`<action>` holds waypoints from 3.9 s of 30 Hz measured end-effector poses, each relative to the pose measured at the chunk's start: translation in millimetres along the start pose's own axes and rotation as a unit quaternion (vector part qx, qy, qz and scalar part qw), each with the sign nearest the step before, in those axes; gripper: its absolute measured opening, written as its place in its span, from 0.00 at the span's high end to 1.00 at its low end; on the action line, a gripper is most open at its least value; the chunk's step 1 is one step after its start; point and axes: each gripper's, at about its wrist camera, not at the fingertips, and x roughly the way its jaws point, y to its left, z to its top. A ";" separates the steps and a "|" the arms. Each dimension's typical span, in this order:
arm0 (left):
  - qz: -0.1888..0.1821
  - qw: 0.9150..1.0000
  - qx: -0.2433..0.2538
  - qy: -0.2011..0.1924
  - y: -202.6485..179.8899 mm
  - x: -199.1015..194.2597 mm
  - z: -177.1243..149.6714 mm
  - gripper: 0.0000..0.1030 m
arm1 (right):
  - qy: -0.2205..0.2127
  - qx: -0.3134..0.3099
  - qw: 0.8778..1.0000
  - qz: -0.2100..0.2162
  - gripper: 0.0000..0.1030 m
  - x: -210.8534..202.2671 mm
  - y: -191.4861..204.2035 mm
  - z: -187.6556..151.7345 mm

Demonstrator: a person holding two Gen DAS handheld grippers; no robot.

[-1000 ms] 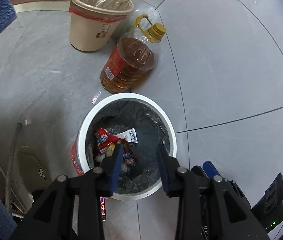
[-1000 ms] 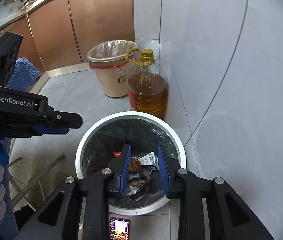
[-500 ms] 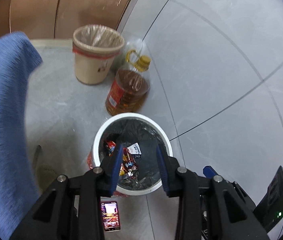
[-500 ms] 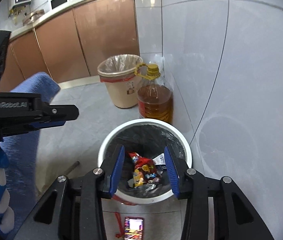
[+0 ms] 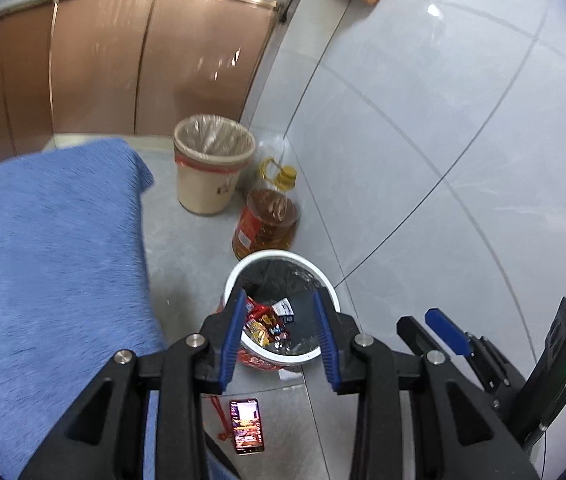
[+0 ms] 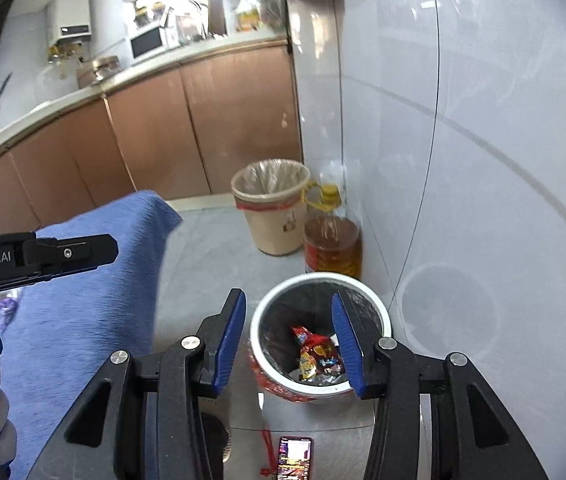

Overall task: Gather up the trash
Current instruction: 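Move both open grippers back over the table toward the purple lid, then grasp the purple cup lid with the left gripper while the right gripper grasps the purple glove, then carry the lid and glove to the bin and open both grippers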

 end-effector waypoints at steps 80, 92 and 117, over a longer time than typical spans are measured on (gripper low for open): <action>0.216 0.969 -0.119 0.030 407.8 -179.5 -156.7 0.65 | 0.245 -0.306 0.803 0.449 0.38 -4.8 392.7 -155.4; 0.225 0.969 -0.098 0.037 403.5 -181.3 -153.9 0.94 | 0.246 -0.306 0.799 0.455 0.59 -1.6 398.2 -156.1; 0.206 0.964 -0.167 -0.027 374.7 -245.8 -148.5 0.96 | 0.174 -0.257 0.828 0.467 0.68 -37.1 327.3 -114.7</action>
